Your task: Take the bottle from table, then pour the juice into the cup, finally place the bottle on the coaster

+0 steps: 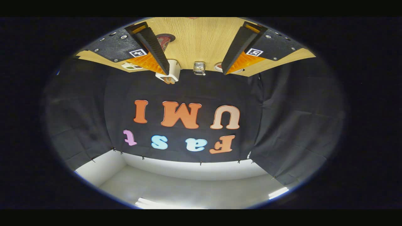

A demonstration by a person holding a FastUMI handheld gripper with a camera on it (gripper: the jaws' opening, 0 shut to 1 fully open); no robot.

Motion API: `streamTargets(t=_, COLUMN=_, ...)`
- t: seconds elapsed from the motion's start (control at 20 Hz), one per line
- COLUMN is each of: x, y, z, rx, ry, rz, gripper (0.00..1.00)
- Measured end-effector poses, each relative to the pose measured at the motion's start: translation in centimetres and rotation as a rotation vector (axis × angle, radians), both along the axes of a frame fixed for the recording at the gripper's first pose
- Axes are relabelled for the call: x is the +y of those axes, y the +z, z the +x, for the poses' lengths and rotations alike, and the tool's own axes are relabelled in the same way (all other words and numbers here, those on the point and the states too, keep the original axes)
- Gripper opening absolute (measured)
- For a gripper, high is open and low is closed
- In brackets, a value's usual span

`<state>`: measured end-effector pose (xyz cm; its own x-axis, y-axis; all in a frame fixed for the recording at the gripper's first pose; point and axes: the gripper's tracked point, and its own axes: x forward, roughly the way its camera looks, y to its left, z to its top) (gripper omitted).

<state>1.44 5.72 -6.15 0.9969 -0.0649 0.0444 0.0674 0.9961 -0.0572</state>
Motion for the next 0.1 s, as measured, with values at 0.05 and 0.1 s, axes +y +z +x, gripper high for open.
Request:
streamTargets(t=0.05, x=0.23, y=0.91, z=-0.38, rx=-0.016, ry=-0.003, rz=0.0, gripper=0.98)
streamTargets(t=0.1, x=0.55, y=1.73, z=-0.72, rx=-0.035, ry=-0.002, rz=0.012, gripper=0.98)
